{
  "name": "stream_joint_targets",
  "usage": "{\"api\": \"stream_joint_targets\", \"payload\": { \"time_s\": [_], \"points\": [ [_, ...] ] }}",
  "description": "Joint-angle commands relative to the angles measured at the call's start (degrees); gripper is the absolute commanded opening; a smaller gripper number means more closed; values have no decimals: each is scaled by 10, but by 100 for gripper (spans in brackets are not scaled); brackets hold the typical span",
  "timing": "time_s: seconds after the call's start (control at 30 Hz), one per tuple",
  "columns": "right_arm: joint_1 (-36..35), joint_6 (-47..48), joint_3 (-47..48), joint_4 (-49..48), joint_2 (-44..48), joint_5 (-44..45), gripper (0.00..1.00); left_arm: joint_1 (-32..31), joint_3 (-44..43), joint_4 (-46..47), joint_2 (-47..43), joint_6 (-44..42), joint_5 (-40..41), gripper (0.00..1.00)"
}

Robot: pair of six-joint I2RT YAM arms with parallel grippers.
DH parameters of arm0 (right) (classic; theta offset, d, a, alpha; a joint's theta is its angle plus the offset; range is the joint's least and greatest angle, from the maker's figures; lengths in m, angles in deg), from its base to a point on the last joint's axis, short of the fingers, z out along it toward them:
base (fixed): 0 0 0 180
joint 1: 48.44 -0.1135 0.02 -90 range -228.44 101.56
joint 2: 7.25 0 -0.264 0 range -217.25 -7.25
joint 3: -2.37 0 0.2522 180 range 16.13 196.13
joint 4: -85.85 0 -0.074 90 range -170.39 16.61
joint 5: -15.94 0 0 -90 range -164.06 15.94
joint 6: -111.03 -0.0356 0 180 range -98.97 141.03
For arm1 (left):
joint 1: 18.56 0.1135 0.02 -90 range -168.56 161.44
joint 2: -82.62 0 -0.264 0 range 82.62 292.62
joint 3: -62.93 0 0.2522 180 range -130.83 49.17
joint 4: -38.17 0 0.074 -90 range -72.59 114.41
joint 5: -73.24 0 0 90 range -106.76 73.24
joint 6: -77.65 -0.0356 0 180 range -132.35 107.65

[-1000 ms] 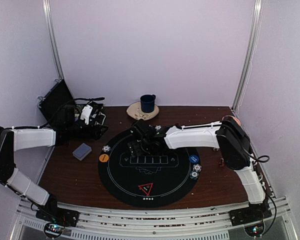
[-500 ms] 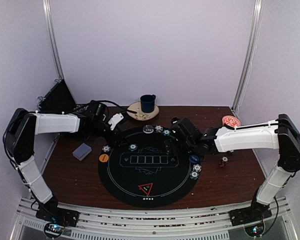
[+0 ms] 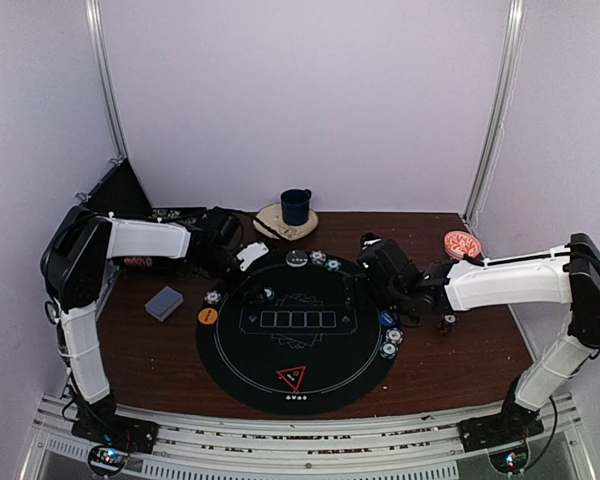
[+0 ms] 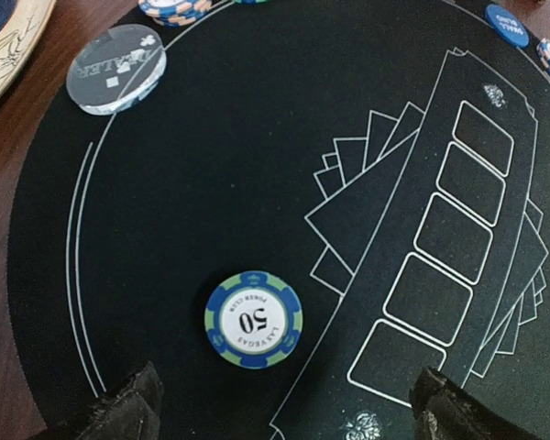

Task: Distribute texas hold em gaming equipment
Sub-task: Move the poker chip to the big blind area.

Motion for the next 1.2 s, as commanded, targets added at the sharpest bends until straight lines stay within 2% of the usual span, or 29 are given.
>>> {"api": "stream_joint_targets", "payload": {
  "time_s": [0.0,0.37,0.5,1.17],
  "points": [
    [0,-11,-11,-13,12,19,97,-14,-28,-10,22,-1,37,98],
    [1,-11,-16,-16,18,19,97,-16,-67,-17,80,3,62,98],
    [1,-10,-15,-16,18,19,97,-23,-73,-26,91,-3,65,95],
    [2,-10,-21,-17,31,19,96,-45,-111,-90,126,-33,84,63]
  ]
}}
